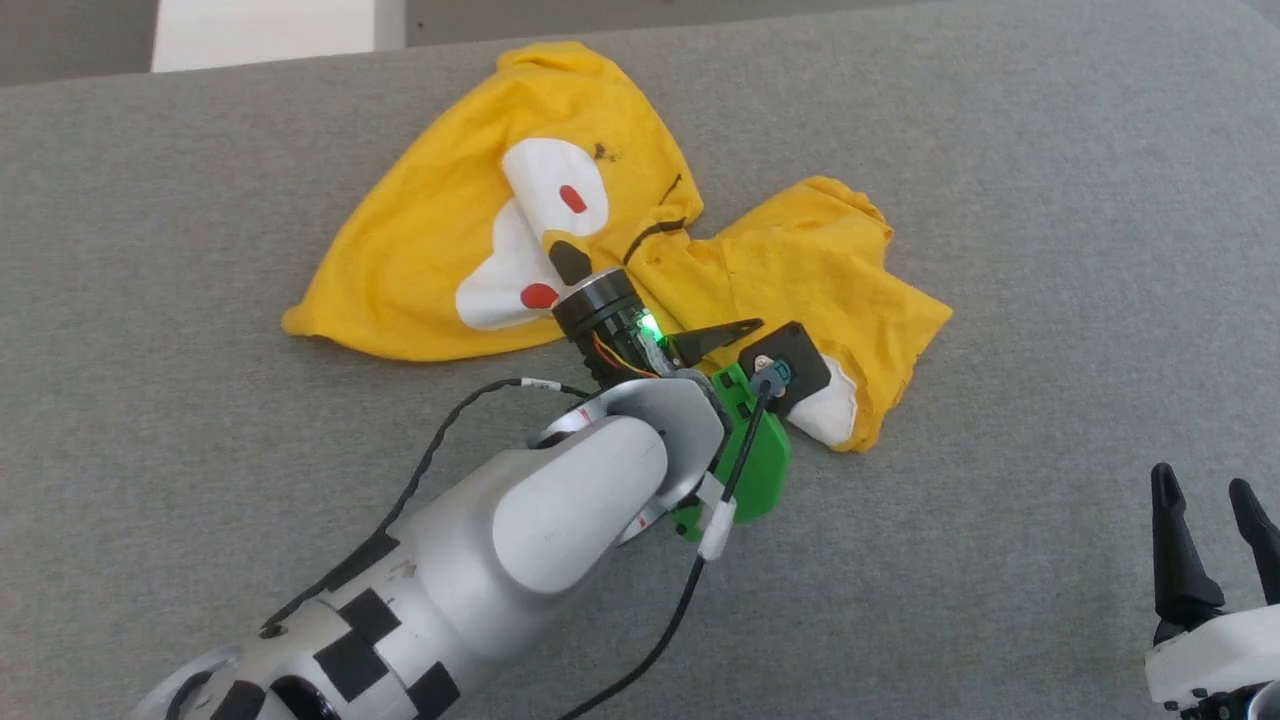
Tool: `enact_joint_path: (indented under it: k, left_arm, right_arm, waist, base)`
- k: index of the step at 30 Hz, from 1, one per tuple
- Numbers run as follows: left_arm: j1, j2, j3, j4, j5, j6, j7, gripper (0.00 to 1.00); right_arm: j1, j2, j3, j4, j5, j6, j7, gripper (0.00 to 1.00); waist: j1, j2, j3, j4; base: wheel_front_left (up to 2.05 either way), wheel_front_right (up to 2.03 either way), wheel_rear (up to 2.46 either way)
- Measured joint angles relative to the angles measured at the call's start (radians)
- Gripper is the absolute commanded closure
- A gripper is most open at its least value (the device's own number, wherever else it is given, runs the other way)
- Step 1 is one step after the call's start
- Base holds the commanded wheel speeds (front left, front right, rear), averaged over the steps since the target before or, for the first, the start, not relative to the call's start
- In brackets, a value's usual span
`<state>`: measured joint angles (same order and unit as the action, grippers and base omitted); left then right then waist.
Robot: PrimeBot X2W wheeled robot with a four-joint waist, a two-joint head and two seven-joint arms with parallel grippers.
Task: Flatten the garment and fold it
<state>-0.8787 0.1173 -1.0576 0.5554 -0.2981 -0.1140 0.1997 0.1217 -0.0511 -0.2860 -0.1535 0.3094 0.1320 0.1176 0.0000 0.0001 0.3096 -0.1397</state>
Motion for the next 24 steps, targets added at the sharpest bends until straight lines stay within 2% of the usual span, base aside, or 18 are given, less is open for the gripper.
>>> enact_joint_path:
  k: [6, 7, 8, 14, 17, 21, 24]
  left_arm:
    - [-0.031, -0.025, -0.064, 0.147, 0.014, -0.009, -0.043, 0.00]
    - [-0.037, -0.029, -0.072, 0.163, 0.014, -0.009, -0.055, 0.84]
    - [-0.045, -0.033, -0.078, 0.178, 0.014, -0.009, -0.069, 1.00]
    - [-0.049, -0.053, -0.054, 0.212, -0.025, -0.001, -0.186, 1.00]
    - [-0.049, -0.056, -0.005, 0.175, -0.068, 0.035, -0.272, 1.00]
    - [-0.025, -0.058, 0.078, 0.047, -0.143, 0.096, -0.376, 1.00]
    - [0.064, -0.022, 0.129, -0.087, -0.185, 0.154, -0.403, 1.00]
  right_arm:
    - [-0.020, 0.000, 0.009, 0.016, 0.003, 0.000, -0.013, 0.00]
    - [-0.022, 0.000, 0.010, 0.018, 0.003, 0.000, -0.013, 0.00]
    - [-0.023, 0.000, 0.011, 0.019, 0.003, 0.000, -0.013, 0.00]
    - [-0.025, 0.000, -0.004, 0.024, -0.001, 0.000, -0.014, 0.00]
    - [-0.022, 0.000, -0.009, 0.023, -0.005, 0.000, -0.012, 0.00]
    - [-0.010, 0.000, -0.011, 0.016, -0.010, 0.000, -0.002, 0.00]
    - [0.012, 0.000, -0.013, 0.009, -0.011, 0.000, 0.008, 0.00]
  waist:
    - [0.0000, 0.0000, 0.032, -0.028]
    - [0.0000, 0.0000, 0.035, -0.032]
    - [0.0000, 0.0000, 0.037, -0.035]
    - [0.0000, 0.0000, 0.029, -0.030]
    - [0.0000, 0.0000, 0.011, -0.017]
    - [0.0000, 0.0000, -0.030, 0.007]
    - [0.0000, 0.0000, -0.062, 0.027]
  base:
    - [0.00, 0.00, 0.00]
    - [0.00, 0.00, 0.00]
    - [0.00, 0.00, 0.00]
    - [0.00, 0.00, 0.00]
    - [0.00, 0.00, 0.00]
    - [0.00, 0.00, 0.00]
    - [0.00, 0.00, 0.00]
